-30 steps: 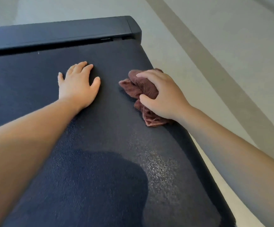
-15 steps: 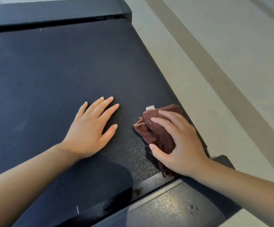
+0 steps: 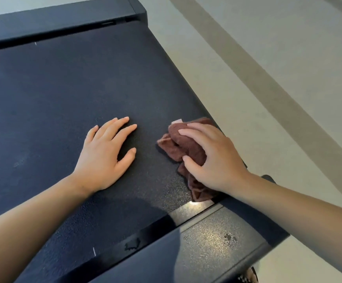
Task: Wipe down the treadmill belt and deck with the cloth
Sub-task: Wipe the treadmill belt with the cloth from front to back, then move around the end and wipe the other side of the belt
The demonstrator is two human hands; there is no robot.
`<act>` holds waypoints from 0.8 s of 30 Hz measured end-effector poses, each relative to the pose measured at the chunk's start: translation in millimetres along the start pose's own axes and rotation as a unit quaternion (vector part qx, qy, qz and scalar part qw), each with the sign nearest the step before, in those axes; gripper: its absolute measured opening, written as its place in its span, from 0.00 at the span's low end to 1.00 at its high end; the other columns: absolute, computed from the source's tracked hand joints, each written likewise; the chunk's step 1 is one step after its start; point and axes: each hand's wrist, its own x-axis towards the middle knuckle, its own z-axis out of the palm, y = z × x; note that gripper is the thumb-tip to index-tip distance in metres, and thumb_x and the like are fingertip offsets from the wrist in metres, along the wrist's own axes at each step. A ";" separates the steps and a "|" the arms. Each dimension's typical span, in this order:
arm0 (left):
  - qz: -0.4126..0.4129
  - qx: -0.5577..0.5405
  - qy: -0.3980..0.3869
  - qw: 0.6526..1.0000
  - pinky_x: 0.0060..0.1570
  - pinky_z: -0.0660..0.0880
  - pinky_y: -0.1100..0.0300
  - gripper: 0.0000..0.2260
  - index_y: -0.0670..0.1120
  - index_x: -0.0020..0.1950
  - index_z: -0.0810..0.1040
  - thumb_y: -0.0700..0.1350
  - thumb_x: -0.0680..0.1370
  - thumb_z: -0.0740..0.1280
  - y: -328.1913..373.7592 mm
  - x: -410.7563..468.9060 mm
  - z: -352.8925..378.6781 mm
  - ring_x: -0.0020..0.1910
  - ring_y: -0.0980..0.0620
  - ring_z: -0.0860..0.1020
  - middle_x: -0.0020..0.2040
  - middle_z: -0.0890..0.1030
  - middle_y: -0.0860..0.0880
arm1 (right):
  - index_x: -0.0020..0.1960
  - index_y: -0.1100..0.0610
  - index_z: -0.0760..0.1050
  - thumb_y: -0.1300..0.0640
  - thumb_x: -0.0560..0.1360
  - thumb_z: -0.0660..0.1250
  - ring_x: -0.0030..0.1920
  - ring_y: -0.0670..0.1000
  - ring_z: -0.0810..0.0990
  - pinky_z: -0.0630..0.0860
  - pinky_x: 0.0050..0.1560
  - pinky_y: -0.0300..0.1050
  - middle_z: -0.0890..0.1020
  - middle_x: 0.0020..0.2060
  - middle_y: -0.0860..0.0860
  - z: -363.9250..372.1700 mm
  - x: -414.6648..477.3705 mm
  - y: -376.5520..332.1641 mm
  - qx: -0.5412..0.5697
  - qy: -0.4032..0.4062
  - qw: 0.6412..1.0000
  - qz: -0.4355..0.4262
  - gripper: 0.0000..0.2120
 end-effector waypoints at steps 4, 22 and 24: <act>-0.001 0.000 -0.005 1.000 0.71 0.52 0.46 0.27 0.53 0.72 0.64 0.60 0.75 0.50 0.0 -0.4 -1.9 0.74 0.50 0.57 0.74 0.62 0.52 | 0.69 0.48 0.68 0.46 0.71 0.67 0.70 0.48 0.64 0.66 0.67 0.58 0.68 0.69 0.45 -3.4 -1.1 3.8 -0.016 0.007 0.999 0.033 0.27; -0.023 -0.071 -0.107 0.991 0.72 0.53 0.53 0.25 0.48 0.74 0.62 0.50 0.78 0.62 74.1 28.2 -42.7 0.74 0.51 0.56 0.75 0.60 0.51 | 0.70 0.50 0.65 0.49 0.75 0.64 0.68 0.53 0.65 0.67 0.61 0.57 0.69 0.68 0.48 -33.9 -6.3 -11.8 -0.037 -0.037 0.992 0.112 0.25; -0.013 -0.088 -0.120 0.989 0.70 0.53 0.58 0.25 0.47 0.74 0.62 0.49 0.78 0.62 99.3 25.4 -57.5 0.73 0.51 0.56 0.75 0.60 0.50 | 0.70 0.51 0.66 0.50 0.74 0.65 0.67 0.53 0.66 0.68 0.59 0.58 0.70 0.67 0.48 -62.3 -17.5 -11.7 -0.018 -0.010 0.988 0.152 0.25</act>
